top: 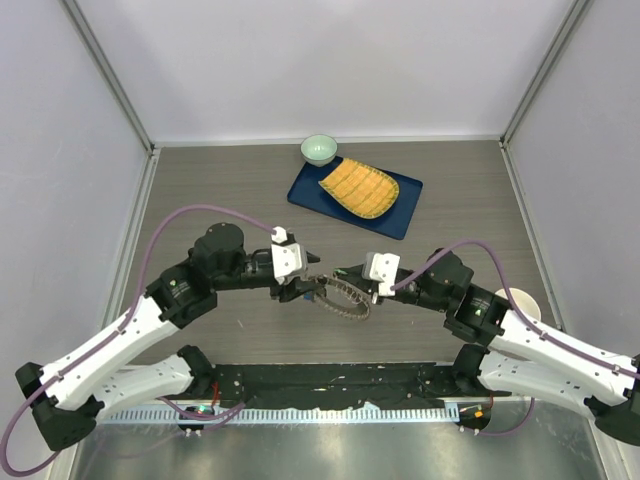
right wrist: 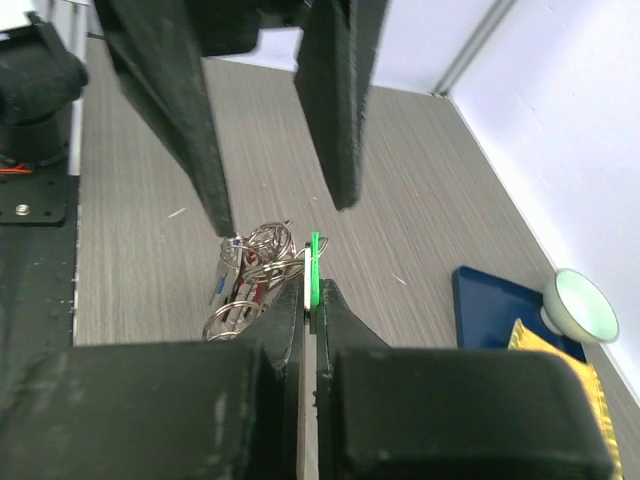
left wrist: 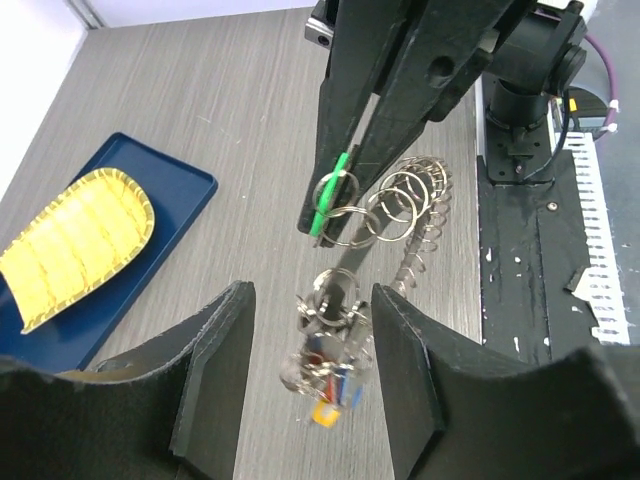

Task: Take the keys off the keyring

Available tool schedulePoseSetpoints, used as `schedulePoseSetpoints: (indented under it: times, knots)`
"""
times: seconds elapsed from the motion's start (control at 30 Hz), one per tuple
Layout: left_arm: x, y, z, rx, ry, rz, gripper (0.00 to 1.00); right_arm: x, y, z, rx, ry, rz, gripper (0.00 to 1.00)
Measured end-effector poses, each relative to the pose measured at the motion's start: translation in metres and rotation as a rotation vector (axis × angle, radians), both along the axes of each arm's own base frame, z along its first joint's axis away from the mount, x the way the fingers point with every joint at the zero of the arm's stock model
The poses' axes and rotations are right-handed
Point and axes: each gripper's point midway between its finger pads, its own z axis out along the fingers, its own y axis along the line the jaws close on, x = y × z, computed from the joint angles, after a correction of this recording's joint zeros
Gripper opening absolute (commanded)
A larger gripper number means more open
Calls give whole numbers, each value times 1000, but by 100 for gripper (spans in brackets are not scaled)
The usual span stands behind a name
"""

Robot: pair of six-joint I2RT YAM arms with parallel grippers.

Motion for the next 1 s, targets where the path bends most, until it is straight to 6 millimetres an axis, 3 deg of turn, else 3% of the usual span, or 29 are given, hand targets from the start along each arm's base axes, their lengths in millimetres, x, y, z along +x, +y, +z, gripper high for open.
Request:
schedulePoseSetpoints:
  times: [0.17, 0.4, 0.57, 0.8, 1.0]
  knots:
    - [-2, -5, -4, -3, 45, -38, 51, -15, 5, 6, -3, -12, 95, 1]
    - [-13, -13, 13, -82, 72, -108, 50, -23, 5, 12, 15, -11, 128, 1]
    - [-10, -7, 24, -114, 47, -63, 52, -6, 5, 10, 23, 49, 29, 1]
    - [-7, 0, 43, -182, 68, 7, 45, 12, 0, 8, 25, 78, -77, 1]
    - [-3, -11, 32, -181, 190, 23, 39, 26, -2, -2, 6, 104, -158, 1]
